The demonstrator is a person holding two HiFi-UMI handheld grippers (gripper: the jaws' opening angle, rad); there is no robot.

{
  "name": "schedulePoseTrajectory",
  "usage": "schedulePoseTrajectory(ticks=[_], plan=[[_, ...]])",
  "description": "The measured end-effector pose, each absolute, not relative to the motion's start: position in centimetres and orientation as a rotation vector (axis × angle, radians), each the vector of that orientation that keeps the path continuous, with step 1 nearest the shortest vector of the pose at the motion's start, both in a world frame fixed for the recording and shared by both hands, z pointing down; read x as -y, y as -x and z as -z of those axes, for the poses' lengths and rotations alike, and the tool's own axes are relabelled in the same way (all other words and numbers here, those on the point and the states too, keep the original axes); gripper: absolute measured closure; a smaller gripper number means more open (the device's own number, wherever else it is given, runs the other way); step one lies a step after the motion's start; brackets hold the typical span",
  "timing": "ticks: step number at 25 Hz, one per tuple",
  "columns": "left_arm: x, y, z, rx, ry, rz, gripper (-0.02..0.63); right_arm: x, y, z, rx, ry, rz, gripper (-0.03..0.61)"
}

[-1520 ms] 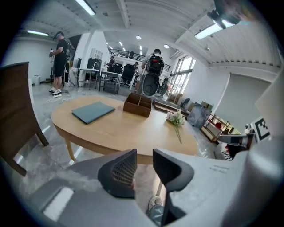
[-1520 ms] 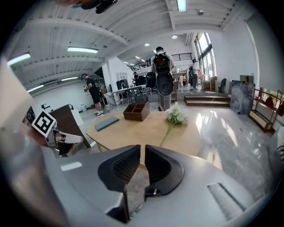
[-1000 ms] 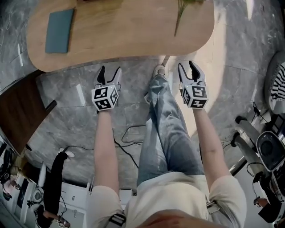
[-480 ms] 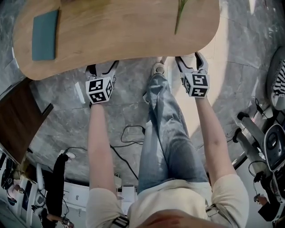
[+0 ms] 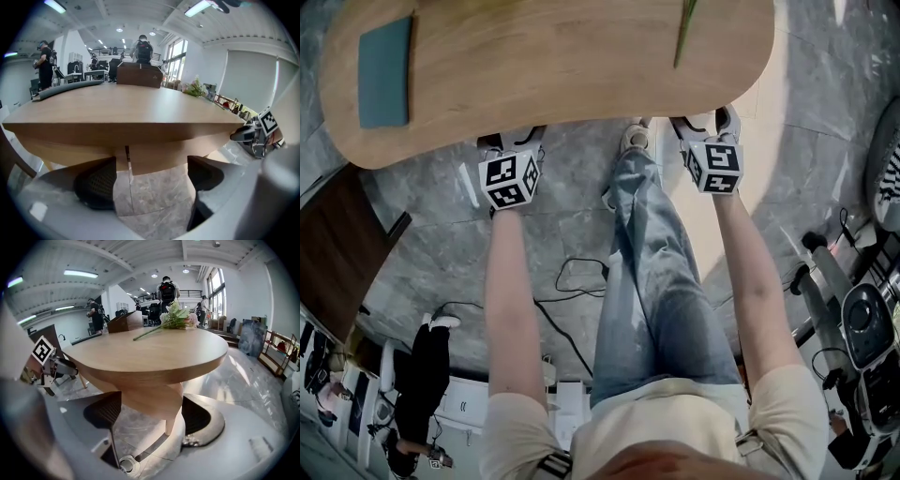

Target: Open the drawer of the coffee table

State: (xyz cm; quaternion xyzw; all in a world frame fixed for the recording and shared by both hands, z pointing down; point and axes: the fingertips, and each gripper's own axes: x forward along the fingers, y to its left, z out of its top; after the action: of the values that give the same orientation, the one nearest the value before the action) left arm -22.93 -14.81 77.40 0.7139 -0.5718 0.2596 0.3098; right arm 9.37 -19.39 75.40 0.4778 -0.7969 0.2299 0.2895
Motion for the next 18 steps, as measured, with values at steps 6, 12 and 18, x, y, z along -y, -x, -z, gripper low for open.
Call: schedulePoseTrajectory(ticks=[6,12,18], plan=[[14.9,22.4,-77.1,1.542,-1.856,-0.635,0.138,19.2,-9.6,-75.4,2.111,-1.311,-0.638,0.179],[15.1,21.9,-76.9,1.536,-1.859,-0.649,0.207,19.3,-9.6,-75.4,2.088,-1.315,-0.651,0.179],[15.2,21.9,-77.1,1.549,-1.835,-0.673,0.215,19.3,-9.7,-75.5,2.081,-1.312,-0.660,0.184]])
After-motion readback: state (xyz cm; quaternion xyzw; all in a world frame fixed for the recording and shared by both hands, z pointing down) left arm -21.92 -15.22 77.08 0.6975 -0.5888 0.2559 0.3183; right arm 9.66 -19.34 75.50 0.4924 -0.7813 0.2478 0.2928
